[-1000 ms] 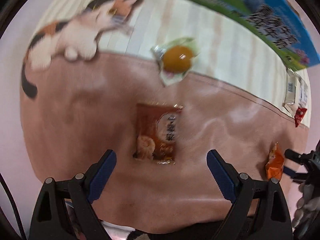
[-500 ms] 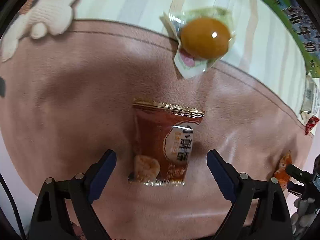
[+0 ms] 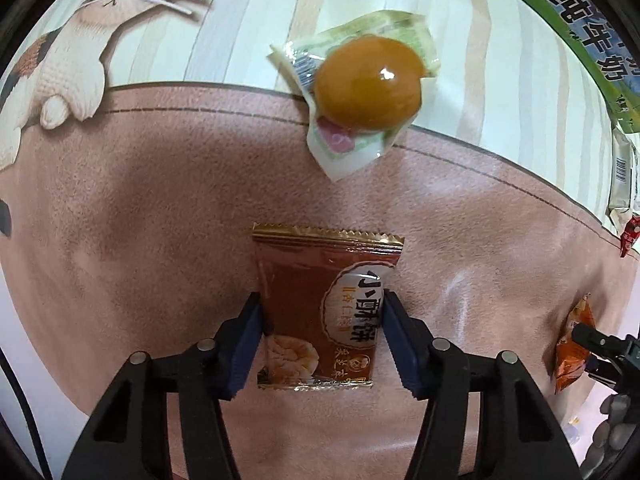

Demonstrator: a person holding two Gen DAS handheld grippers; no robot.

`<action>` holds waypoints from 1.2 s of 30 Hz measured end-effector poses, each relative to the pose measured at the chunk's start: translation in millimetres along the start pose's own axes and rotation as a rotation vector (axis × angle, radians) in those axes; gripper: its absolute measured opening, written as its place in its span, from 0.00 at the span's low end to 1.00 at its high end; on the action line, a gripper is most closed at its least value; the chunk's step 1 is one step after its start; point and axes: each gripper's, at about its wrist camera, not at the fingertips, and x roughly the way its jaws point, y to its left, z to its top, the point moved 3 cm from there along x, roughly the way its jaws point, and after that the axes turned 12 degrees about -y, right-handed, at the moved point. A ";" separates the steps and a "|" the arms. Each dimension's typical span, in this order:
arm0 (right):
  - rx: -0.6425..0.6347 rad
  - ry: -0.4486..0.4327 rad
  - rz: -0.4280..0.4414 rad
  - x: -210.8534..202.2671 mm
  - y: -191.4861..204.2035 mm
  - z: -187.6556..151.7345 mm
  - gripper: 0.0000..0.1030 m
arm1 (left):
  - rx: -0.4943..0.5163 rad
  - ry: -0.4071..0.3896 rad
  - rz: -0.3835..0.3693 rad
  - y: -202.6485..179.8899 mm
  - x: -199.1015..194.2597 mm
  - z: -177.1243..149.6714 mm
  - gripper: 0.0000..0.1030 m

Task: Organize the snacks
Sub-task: 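Grasp the brown cake packet with the left tool while the right tool grasps the orange bag, then carry both packets into the cardboard box and open both tools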

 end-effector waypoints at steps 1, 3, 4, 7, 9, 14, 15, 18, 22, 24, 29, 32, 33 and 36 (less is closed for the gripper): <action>-0.003 -0.003 0.000 -0.2 -0.5 -0.3 0.71 | 0.000 -0.002 -0.001 0.0 0.4 0.4 0.53; -0.005 -0.005 0.005 -0.6 -2.1 -0.9 0.64 | 0.002 -0.003 -0.002 2.1 -1.7 -2.2 0.53; -0.003 -0.009 0.010 -1.6 -3.2 -0.9 0.61 | 0.002 -0.005 -0.002 -0.5 -4.0 -1.2 0.52; -0.006 -0.016 0.023 -2.2 -3.8 -1.7 0.57 | 0.009 -0.009 -0.003 -1.3 -0.9 3.1 0.52; -0.013 -0.020 0.022 -2.8 -3.5 -2.2 0.57 | 0.015 -0.011 -0.003 -1.9 -5.8 -3.6 0.52; -0.016 -0.027 0.027 -3.7 -1.9 -3.1 0.56 | 0.014 -0.013 -0.006 -5.3 -6.9 -1.4 0.52; -0.015 -0.028 0.028 -3.4 -1.3 -3.8 0.55 | 0.014 -0.013 -0.006 -8.3 -4.6 -1.0 0.52; -0.012 -0.032 0.032 -2.2 0.3 -4.7 0.55 | 0.017 -0.016 -0.012 -10.7 -7.3 0.4 0.52; -0.008 -0.036 0.042 -5.4 -0.8 -4.5 0.53 | 0.033 -0.022 -0.032 -15.5 -20.3 6.8 0.52; -0.004 -0.038 0.051 -8.5 -2.1 -3.4 0.51 | 0.045 -0.031 -0.052 -18.7 -29.8 9.4 0.52; -0.022 -0.064 0.101 -26.5 5.9 -0.3 0.50 | 0.073 -0.105 -0.141 -38.6 -80.2 23.2 0.52; -0.032 -0.086 0.156 -44.8 19.1 4.6 0.50 | 0.095 -0.157 -0.201 -54.5 -115.5 36.0 0.52; -0.047 -0.105 0.186 -56.3 28.0 8.4 0.50 | 0.105 -0.175 -0.225 -61.8 -129.3 42.2 0.52; -0.088 -0.157 0.248 -86.5 50.7 20.3 0.50 | 0.127 -0.221 -0.307 -82.3 -165.5 61.9 0.52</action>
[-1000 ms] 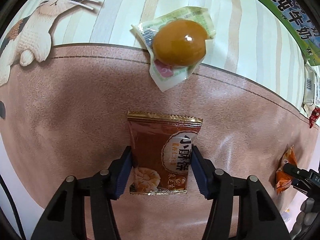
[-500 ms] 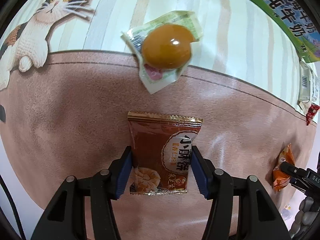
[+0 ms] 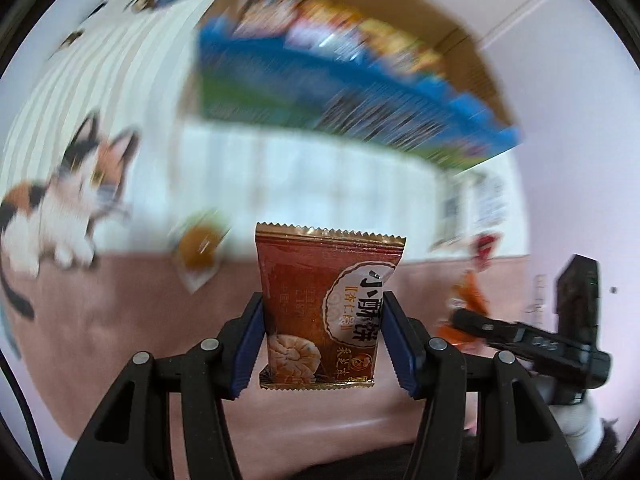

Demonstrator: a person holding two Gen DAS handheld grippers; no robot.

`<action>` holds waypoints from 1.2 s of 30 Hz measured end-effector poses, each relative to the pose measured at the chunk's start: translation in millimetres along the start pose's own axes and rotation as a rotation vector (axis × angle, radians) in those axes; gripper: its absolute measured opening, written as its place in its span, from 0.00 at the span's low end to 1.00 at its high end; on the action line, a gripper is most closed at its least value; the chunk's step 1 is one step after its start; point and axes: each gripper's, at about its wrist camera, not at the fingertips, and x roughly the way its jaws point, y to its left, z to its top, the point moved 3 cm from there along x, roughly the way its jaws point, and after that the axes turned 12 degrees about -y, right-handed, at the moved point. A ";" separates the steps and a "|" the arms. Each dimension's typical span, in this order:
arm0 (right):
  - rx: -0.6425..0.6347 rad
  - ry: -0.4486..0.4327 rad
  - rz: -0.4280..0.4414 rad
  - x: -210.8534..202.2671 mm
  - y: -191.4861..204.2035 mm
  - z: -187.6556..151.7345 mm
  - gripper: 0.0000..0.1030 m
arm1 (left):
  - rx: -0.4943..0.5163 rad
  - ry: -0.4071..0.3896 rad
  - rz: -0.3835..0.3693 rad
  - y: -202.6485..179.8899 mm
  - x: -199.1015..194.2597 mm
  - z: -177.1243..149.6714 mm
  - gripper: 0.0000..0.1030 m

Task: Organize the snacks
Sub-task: 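Carry both packets into the cardboard box and open both tools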

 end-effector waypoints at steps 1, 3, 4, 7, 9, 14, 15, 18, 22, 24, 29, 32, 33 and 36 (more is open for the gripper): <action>-0.019 -0.023 0.024 -9.6 11.5 8.5 0.50 | 0.010 -0.015 -0.023 -11.6 -7.1 9.7 0.52; -0.070 -0.072 0.070 -31.5 39.3 27.4 0.50 | 0.050 -0.046 -0.061 -26.5 -18.3 33.1 0.52; -0.097 -0.100 0.089 -43.0 52.8 38.6 0.50 | 0.067 -0.061 -0.070 -36.5 -22.5 41.5 0.52; -0.163 -0.165 0.127 -67.4 86.8 67.8 0.50 | 0.125 -0.110 -0.071 -55.1 -31.8 78.1 0.52; -0.207 -0.209 0.133 -79.9 106.3 90.4 0.50 | 0.145 -0.131 -0.058 -63.1 -30.9 99.9 0.52; -0.309 -0.290 0.098 -86.5 149.0 141.3 0.50 | 0.169 -0.139 0.027 -57.1 -17.0 153.8 0.52; -0.323 -0.295 0.091 -84.2 155.8 148.2 0.50 | 0.169 -0.136 0.043 -53.1 -13.4 161.8 0.52; -0.346 -0.290 0.084 -72.1 173.2 166.2 0.50 | 0.142 -0.105 0.081 -37.6 3.1 184.6 0.52; -0.361 -0.281 0.049 -49.2 184.3 186.8 0.50 | 0.107 -0.066 0.138 -13.2 28.0 198.8 0.52; -0.363 -0.268 0.034 -40.8 183.2 187.8 0.50 | 0.100 -0.050 0.157 -6.4 37.7 200.8 0.52; -0.352 -0.210 -0.018 -8.7 173.3 194.9 0.52 | 0.081 0.008 0.184 4.0 59.2 198.5 0.53; -0.363 -0.169 -0.058 7.6 166.5 195.3 0.73 | 0.070 0.020 0.190 6.7 67.8 195.0 0.54; -0.367 -0.156 -0.061 10.3 165.1 194.8 0.80 | 0.070 0.023 0.193 6.8 70.3 193.9 0.55; -0.380 -0.148 -0.081 13.4 161.2 192.8 0.81 | 0.087 0.010 0.201 3.8 70.8 192.3 0.55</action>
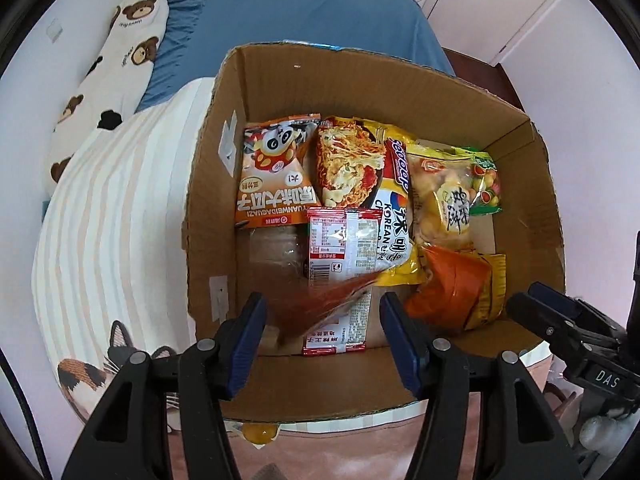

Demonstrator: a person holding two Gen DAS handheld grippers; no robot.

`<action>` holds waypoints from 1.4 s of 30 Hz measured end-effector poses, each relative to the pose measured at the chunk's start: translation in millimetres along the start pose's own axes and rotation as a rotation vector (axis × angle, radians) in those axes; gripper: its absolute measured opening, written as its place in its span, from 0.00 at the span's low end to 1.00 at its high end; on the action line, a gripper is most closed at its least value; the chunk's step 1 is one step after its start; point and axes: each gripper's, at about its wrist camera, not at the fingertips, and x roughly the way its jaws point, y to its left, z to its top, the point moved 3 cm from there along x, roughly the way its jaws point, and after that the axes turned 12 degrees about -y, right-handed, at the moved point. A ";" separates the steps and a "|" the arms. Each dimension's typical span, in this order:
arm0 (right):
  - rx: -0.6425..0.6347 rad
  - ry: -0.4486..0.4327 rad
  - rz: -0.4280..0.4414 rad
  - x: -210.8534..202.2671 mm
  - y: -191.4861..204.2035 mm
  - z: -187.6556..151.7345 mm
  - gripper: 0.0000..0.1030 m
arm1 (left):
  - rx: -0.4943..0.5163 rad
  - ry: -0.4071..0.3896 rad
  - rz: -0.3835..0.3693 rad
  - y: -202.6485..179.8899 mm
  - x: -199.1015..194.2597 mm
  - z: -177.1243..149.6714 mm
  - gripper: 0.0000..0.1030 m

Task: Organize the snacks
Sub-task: 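Carry both packets into the cardboard box and open both tools, then move both tools down toward the egg-yolk pastry and white bread packet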

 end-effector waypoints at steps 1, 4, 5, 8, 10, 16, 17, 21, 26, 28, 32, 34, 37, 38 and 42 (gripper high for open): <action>-0.004 0.002 -0.004 -0.2 -1.1 -0.9 0.81 | 0.003 -0.002 0.002 -1.2 0.9 -0.4 0.55; -0.008 -0.001 -0.015 -0.8 -2.7 0.7 0.81 | 0.003 -0.009 -0.009 -4.2 -3.5 -1.8 0.55; -0.013 -0.006 -0.019 -3.0 -2.5 0.8 0.81 | 0.006 -0.015 -0.009 -5.7 -5.5 -2.6 0.55; -0.028 -0.026 -0.026 -12.4 -0.6 0.7 0.81 | -0.001 -0.027 -0.017 -7.1 -11.8 -3.8 0.55; -0.036 -0.042 -0.031 -19.9 0.2 -0.8 0.81 | -0.019 -0.038 -0.030 -7.8 -16.3 -6.6 0.55; -0.080 -0.118 -0.060 -49.5 2.2 -9.2 0.82 | -0.019 -0.097 -0.027 -15.0 -36.2 -22.8 0.55; -0.078 -0.128 -0.059 -54.4 1.1 -11.4 0.82 | -0.019 -0.108 -0.024 -16.1 -40.6 -27.5 0.55; -0.051 -0.147 -0.057 -73.0 -11.0 -25.8 0.90 | -0.032 -0.157 -0.015 -14.2 -58.4 -51.7 0.55; 0.031 -0.108 -0.074 -78.0 -50.4 -60.5 0.93 | -0.093 -0.172 -0.027 2.2 -61.7 -89.4 0.89; 0.083 -0.074 -0.087 -70.1 -71.0 -76.2 0.93 | -0.124 -0.145 -0.017 14.2 -51.7 -106.7 0.89; 0.141 -0.022 -0.126 -46.0 -101.6 -99.1 0.93 | -0.200 -0.066 0.016 42.8 -24.6 -138.6 0.89; 0.153 0.001 -0.138 -31.7 -110.9 -108.5 0.93 | -0.239 -0.038 0.040 59.1 -12.3 -154.1 0.89; 0.160 0.019 -0.144 -12.2 -117.7 -119.5 0.93 | -0.275 0.009 0.079 75.8 4.3 -172.6 0.89; 0.164 0.031 -0.146 -4.1 -120.1 -121.7 0.93 | -0.283 0.028 0.087 79.8 10.6 -177.8 0.89; 0.154 0.055 -0.168 17.9 -121.2 -128.3 0.93 | -0.284 0.095 0.106 87.1 34.8 -190.7 0.89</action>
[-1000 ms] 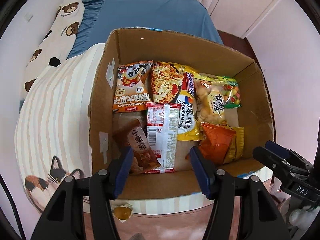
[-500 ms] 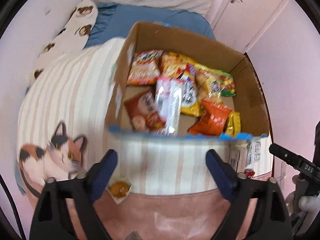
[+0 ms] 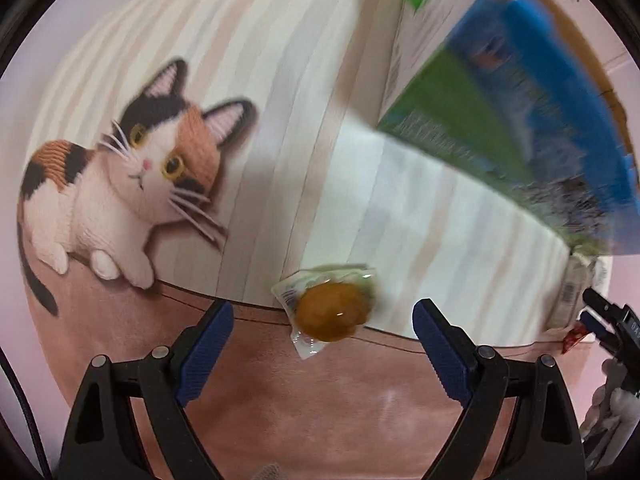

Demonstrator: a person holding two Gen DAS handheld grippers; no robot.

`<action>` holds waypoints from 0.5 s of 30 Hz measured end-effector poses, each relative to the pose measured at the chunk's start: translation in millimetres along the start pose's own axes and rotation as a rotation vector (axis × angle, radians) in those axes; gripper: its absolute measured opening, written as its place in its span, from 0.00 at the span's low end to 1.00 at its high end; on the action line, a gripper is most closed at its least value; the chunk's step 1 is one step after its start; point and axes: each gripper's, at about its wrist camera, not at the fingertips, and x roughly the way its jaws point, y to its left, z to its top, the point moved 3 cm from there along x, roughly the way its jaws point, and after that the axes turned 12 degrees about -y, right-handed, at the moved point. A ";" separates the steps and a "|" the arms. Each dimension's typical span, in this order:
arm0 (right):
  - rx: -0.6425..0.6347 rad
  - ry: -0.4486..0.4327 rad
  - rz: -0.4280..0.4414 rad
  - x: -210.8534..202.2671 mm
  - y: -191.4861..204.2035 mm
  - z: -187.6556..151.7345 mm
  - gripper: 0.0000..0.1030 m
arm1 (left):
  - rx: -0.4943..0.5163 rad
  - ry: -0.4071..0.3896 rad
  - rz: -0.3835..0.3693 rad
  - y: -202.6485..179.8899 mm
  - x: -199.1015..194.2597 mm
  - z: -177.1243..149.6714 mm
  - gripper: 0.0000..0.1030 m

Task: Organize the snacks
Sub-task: 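Move both tools down toward the egg-yolk pastry and white bread packet, then grasp the egg-yolk pastry with the left tool while the right tool grasps the white bread packet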

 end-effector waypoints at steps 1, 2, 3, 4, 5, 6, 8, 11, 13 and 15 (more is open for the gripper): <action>-0.009 0.000 -0.010 4.9 1.0 -0.8 0.93 | 0.003 0.017 0.006 0.4 5.7 -1.6 0.89; -0.018 0.001 -0.023 9.7 2.3 -1.4 0.93 | 0.007 0.036 -0.002 -0.9 12.5 -3.2 0.89; -0.020 0.000 -0.029 13.5 3.4 -1.6 0.93 | 0.013 0.062 -0.005 -2.2 21.0 -5.0 0.89; -0.022 -0.004 -0.035 16.9 3.9 -1.5 0.93 | 0.019 0.088 0.006 -2.7 30.6 -7.0 0.89; -0.030 -0.006 -0.044 19.5 4.9 -0.8 0.92 | 0.030 0.113 0.013 -3.8 40.2 -8.5 0.89; -0.039 -0.013 -0.056 22.5 6.2 0.3 0.89 | 0.036 0.126 0.022 -4.4 46.5 -9.0 0.89; -0.056 -0.015 -0.075 27.8 7.2 2.7 0.82 | 0.048 0.120 0.032 -6.9 52.5 -8.4 0.86; -0.077 -0.020 -0.101 31.3 7.2 4.4 0.68 | 0.037 0.073 0.024 -11.3 46.5 -3.4 0.60; -0.085 -0.030 -0.103 30.6 6.5 3.9 0.55 | 0.031 0.063 0.012 -16.6 42.8 -2.7 0.59; -0.104 -0.035 -0.094 27.8 4.7 -0.3 0.53 | 0.041 0.058 0.008 -24.9 38.5 -8.0 0.59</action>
